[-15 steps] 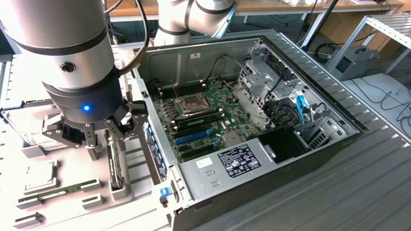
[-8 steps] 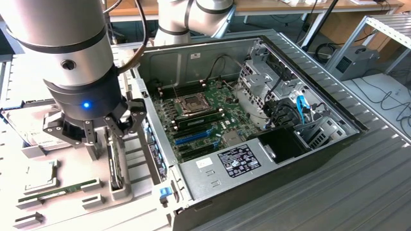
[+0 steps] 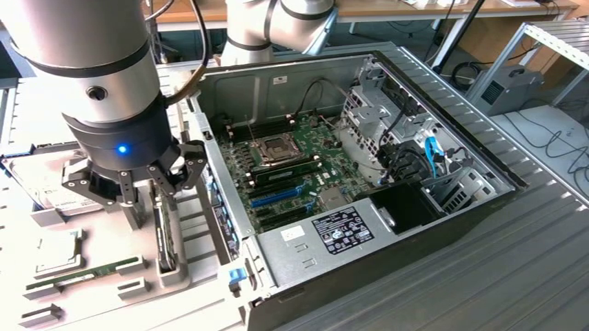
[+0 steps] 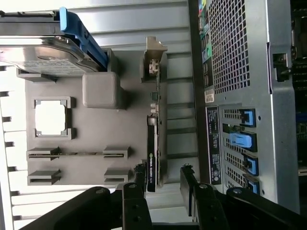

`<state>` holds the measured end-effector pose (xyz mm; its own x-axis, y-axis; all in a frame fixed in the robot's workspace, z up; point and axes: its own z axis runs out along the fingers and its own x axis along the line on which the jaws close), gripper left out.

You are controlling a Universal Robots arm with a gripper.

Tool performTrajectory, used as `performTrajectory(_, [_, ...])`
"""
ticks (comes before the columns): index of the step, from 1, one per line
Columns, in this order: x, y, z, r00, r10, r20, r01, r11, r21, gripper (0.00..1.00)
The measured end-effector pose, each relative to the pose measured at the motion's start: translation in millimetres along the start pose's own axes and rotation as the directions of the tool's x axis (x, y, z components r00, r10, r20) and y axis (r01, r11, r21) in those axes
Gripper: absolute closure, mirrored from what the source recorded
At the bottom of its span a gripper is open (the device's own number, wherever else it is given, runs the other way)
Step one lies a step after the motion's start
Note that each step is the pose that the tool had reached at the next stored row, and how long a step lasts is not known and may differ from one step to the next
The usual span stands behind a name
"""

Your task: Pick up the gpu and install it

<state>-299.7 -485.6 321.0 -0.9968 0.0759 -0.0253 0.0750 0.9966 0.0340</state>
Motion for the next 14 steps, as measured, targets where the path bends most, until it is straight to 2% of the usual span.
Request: performTrajectory(14, [5.2, 4.3, 7.0, 1.0, 0.0, -0.0001, 0.0, 1.0, 0.0008, 0.58])
